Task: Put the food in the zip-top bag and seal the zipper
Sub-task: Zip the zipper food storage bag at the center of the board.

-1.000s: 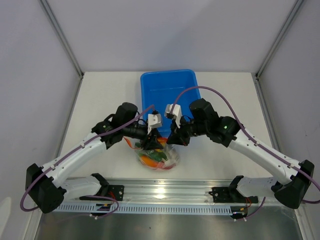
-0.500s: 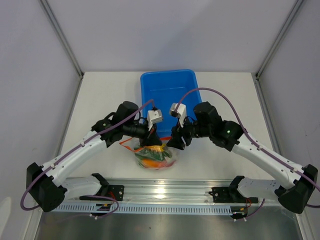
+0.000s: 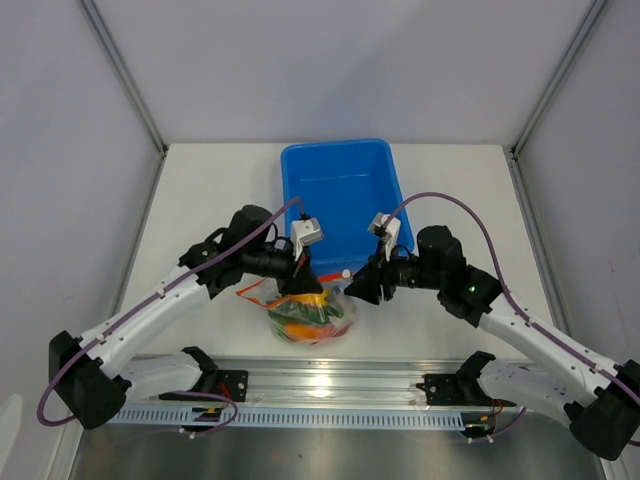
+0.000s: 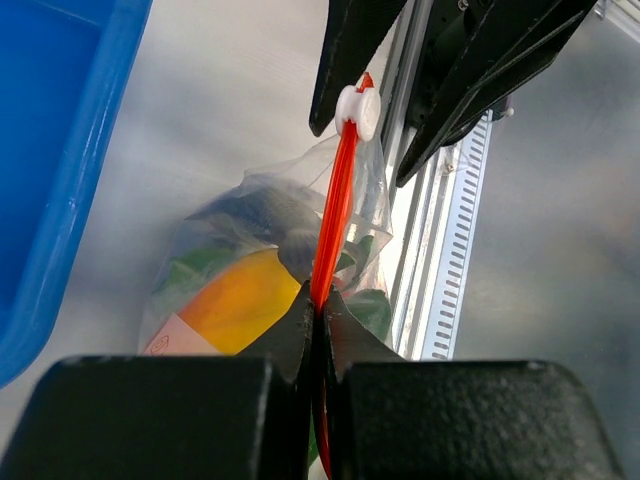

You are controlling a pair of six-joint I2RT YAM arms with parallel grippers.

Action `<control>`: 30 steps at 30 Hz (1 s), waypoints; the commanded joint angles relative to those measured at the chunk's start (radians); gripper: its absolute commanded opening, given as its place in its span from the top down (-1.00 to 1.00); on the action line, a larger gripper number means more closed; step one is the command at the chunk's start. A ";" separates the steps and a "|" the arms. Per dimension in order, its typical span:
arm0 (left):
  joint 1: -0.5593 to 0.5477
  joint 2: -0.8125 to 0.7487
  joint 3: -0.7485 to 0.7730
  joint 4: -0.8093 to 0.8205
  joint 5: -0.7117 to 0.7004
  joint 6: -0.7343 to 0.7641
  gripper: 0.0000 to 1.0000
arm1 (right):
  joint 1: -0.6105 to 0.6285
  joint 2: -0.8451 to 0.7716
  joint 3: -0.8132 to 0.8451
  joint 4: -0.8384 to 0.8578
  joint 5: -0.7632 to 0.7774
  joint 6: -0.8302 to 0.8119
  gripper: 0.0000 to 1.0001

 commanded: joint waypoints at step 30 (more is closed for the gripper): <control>-0.003 -0.079 -0.007 0.061 0.020 -0.065 0.87 | -0.009 0.027 -0.129 0.365 -0.137 0.169 1.00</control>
